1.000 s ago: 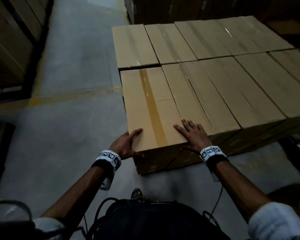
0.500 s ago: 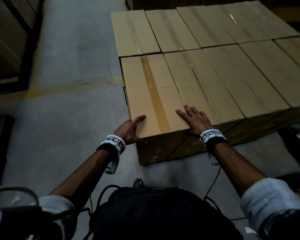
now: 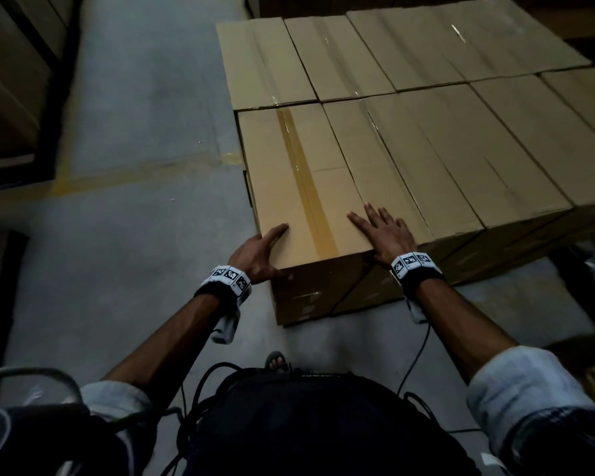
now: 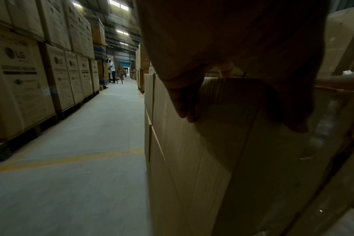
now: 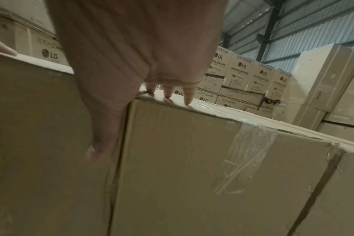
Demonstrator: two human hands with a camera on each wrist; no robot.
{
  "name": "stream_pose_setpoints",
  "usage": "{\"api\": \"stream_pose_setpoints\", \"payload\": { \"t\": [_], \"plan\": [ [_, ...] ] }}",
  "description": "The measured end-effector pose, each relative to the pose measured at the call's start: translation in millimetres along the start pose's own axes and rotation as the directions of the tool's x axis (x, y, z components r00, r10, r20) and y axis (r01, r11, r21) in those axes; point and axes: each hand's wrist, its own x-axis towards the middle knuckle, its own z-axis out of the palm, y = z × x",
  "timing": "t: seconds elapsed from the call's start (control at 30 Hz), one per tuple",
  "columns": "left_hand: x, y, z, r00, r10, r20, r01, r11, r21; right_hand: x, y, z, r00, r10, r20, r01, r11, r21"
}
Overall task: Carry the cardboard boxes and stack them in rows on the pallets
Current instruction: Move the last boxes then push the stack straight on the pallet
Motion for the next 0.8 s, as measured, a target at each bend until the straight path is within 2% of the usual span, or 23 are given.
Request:
{"api": "stream_pose_setpoints", "payload": {
  "t": [0.13,0.33,0.53,0.67,0.8],
  "plan": [
    [-14.1,1.8,12.3,1.000,-0.008,-0.019,0.006,0.997,-0.075,-6.6,-7.2,2.6,0.999,0.049,0.009,-0.049,0.998,0.038],
    [-48.0,-0.4,31.2,0.999,-0.032,-0.021,0.025,0.959,-0.281,-29.3,-14.8,29.3,0.990,0.134,-0.053,-0.128,0.987,0.095],
    [-68.5,5.5,31.1,0.997,-0.072,0.004,0.070,0.956,-0.286,-50.5,-9.1,59.5,0.963,0.208,-0.172,-0.177,0.968,0.178],
    [-81.8,8.4,32.5,0.996,-0.087,0.025,0.091,0.959,-0.268,-53.8,-11.1,65.4,0.949,0.221,-0.223,-0.165,0.955,0.245],
    [-92.8,9.8,33.3,0.996,-0.083,0.038,0.090,0.964,-0.250,-61.4,-18.3,66.4,0.924,0.292,-0.246,-0.191,0.911,0.364]
  ]
}}
